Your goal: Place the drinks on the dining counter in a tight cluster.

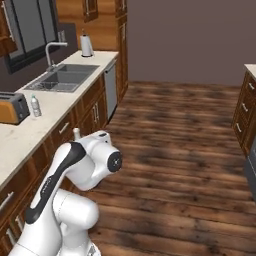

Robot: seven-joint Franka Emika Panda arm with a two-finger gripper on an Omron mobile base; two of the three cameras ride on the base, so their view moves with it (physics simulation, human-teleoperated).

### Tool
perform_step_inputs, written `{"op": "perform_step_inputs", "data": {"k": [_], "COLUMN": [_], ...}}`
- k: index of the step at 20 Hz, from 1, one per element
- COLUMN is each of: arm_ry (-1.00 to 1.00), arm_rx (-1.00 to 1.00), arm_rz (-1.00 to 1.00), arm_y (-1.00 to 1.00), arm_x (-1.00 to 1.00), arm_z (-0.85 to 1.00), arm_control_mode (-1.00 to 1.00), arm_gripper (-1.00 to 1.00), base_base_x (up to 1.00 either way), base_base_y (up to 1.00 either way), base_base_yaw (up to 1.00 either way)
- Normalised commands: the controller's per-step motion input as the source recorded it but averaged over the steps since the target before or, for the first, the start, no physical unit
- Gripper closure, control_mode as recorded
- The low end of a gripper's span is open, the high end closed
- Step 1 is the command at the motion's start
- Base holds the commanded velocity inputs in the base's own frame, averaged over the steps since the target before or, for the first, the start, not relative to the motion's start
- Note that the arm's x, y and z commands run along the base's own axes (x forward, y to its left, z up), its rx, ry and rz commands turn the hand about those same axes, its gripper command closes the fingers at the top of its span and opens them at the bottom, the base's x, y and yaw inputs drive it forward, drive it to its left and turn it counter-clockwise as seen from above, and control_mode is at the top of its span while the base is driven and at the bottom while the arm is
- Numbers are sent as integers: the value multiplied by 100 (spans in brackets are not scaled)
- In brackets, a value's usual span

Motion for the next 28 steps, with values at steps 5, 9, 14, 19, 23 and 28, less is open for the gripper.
{"op": "perform_step_inputs", "data": {"k": [5, 9, 14, 19, 23, 28], "arm_ry": [0, 0, 0, 0, 0, 0], "arm_rx": [0, 0, 0, 0, 0, 0], "arm_rz": [0, 0, 0, 0, 0, 0], "arm_y": [0, 0, 0, 0, 0, 0], "arm_x": [0, 0, 0, 0, 0, 0], "arm_z": [0, 0, 0, 0, 0, 0], "arm_control_mode": [100, 100, 100, 100, 100, 100], "arm_gripper": [100, 100, 100, 100, 100, 100], "base_base_x": [64, 64, 66, 56, 44, 56], "base_base_y": [-25, -34, -36, -49, -37, -36], "base_base_yaw": [-9, -1, 0, 0, -13, -4]}}
